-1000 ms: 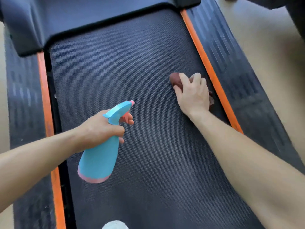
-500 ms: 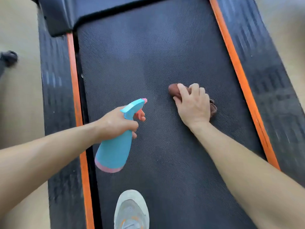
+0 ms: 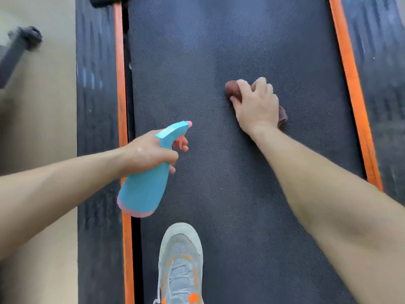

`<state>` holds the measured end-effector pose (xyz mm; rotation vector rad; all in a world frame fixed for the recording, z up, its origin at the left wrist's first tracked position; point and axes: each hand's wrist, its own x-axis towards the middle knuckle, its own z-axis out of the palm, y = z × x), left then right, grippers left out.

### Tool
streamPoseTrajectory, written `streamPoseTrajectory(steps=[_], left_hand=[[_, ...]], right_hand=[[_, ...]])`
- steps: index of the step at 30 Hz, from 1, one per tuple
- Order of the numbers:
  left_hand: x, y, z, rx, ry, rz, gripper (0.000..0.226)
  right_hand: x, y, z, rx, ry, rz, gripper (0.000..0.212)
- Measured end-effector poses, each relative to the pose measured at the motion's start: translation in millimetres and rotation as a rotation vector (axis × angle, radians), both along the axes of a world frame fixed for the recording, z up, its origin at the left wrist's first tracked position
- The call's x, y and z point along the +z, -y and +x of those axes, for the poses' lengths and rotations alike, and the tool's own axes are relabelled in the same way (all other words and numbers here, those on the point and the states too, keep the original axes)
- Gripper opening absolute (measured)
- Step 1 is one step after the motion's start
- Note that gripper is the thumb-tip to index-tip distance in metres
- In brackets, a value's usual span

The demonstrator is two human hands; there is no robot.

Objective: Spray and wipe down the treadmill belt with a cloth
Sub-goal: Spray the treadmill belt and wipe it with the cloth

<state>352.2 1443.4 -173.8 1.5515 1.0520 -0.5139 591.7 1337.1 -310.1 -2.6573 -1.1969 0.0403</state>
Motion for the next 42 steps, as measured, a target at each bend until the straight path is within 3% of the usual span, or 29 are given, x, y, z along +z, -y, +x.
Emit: streamPoseTrajectory(steps=[2,6,9,12,16,19,24,27,30,33,36,39,42], left_hand=[[1.5,0.0,-7.9,0.014,0.004,-0.004,0.048],[4.8,1.2,-6.0,0.033,0.009,-0.022,0.037],[7.0,1.5,1.8,0.028,0.017,-0.002,0.054],[2.7,2.2,4.2,0.032,0.032,0.004,0.061],[-1.3,4.9,-4.6,-0.004,0.006,0.025,0.042],[-0.3,7.5,-5.9,-0.034,-0.010,0.033,0.038],[5.3,10.2,12.7,-0.050,0.010,0.039,0.037],[5.8,13.4,23.1,-0.015,0.057,0.015,0.054],[3.2,17.9,26.7,0.001,0.084,0.000,0.064],[1.6,20.2,23.7,-0.006,0.067,0.011,0.054],[1.5,23.9,25.3,-0.065,0.044,0.028,0.044],[1.3,30.0,34.0,-0.089,0.046,0.024,0.043],[-1.1,37.4,49.5,-0.115,0.073,-0.019,0.041]], right_hand=[[0.6,21.4,-22.2,0.031,0.045,0.003,0.044],[1.2,126.4,-83.7,0.359,-0.030,0.007,0.047],[-1.0,130.4,-66.5,0.551,-0.037,-0.020,0.043],[-2.8,84.2,-39.2,0.418,0.012,0.010,0.041],[2.3,13.7,-6.3,0.169,-0.033,0.003,0.039],[4.7,16.4,-19.4,0.078,-0.047,-0.013,0.039],[4.9,129.8,-95.3,0.347,-0.068,-0.011,0.041],[4.2,122.9,-73.3,0.465,-0.017,-0.048,0.040],[3.1,55.2,-36.4,0.254,0.004,-0.001,0.037],[5.3,10.5,-22.1,0.046,-0.069,-0.028,0.037],[3.4,50.8,-63.5,0.007,-0.031,0.010,0.037],[0.4,151.3,-119.1,0.172,-0.073,0.040,0.042],[-1.6,217.9,-109.5,0.261,-0.062,0.036,0.043]])
